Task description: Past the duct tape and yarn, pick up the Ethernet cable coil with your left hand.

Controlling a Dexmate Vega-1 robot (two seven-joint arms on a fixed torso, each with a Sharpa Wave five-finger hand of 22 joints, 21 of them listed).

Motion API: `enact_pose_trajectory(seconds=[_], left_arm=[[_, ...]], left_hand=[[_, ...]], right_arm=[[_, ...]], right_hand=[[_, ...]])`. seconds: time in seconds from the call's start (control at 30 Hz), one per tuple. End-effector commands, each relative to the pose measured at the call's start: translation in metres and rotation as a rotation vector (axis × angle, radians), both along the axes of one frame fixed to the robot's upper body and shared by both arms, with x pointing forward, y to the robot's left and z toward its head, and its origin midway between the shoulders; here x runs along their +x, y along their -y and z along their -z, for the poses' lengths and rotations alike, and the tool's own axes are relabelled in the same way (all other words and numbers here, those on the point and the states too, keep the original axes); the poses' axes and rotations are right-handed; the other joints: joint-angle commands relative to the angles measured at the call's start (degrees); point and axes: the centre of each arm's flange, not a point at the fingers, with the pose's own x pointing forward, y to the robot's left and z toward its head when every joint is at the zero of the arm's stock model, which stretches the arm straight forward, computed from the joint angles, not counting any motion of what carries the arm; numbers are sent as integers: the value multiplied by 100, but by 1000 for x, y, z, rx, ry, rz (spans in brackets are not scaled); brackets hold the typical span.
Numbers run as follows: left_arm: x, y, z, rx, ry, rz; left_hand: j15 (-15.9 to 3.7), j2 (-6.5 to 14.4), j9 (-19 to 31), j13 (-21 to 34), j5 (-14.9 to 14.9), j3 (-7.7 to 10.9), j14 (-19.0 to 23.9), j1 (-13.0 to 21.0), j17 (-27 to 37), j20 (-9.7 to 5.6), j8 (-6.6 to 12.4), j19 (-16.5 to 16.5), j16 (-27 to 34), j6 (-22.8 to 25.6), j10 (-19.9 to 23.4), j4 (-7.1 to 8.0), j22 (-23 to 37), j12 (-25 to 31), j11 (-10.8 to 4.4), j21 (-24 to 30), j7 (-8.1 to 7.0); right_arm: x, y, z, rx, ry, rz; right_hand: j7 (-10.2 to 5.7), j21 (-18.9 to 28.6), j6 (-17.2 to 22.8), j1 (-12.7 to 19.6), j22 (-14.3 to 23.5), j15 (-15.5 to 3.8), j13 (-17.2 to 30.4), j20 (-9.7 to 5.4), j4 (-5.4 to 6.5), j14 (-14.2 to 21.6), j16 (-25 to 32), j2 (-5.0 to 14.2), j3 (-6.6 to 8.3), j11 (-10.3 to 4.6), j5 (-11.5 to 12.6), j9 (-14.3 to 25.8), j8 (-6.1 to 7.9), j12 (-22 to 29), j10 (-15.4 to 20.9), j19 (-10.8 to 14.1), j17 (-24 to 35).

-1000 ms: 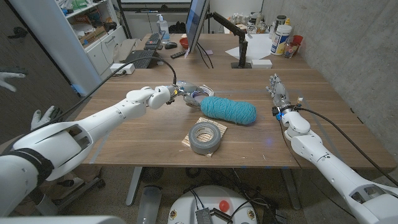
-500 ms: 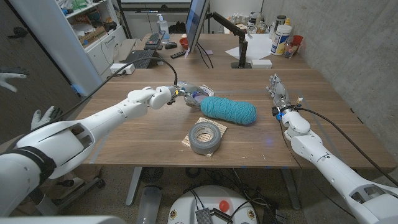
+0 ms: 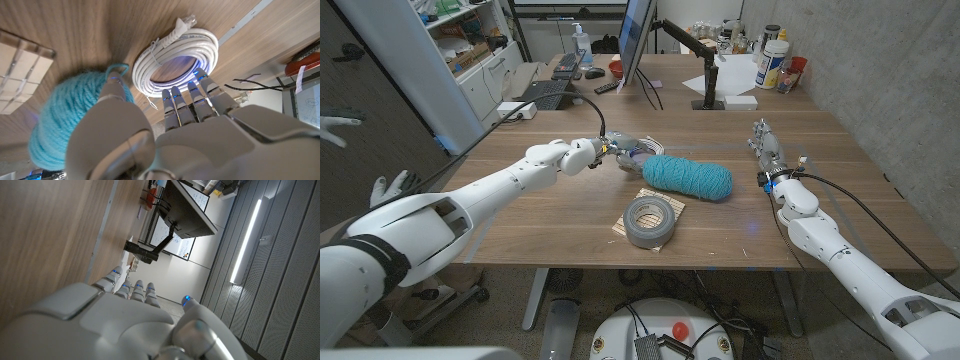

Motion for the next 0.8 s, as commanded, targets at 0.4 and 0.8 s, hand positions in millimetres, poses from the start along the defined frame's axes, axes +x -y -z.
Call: enact_pose_trajectory(seconds=[0.4, 0.8], left_arm=[[1, -3, 1, 1, -4, -9], [7, 1, 3, 13, -14, -17]], left_hand=[[-583, 91, 15, 34, 39, -36, 88, 5, 30, 2, 39, 55, 31, 70, 44, 9, 12, -19, 1, 10, 10], [-586, 332, 11, 47, 42, 145, 66, 444, 16, -10, 23, 44, 12, 15, 11, -142, 10, -45, -4, 2, 14]], right_arm=[[0, -1, 0, -1, -4, 0], [1, 0, 0, 3, -8, 2]], right_hand=[[-23, 3, 26, -18, 21, -235, 18, -12, 6, -47, 21, 463, 31, -1, 2, 28, 12, -13, -27, -27, 13], [-21, 7, 28, -19, 21, -240, 17, -13, 7, -49, 23, 463, 33, -20, 1, 28, 11, -14, -32, -25, 14]])
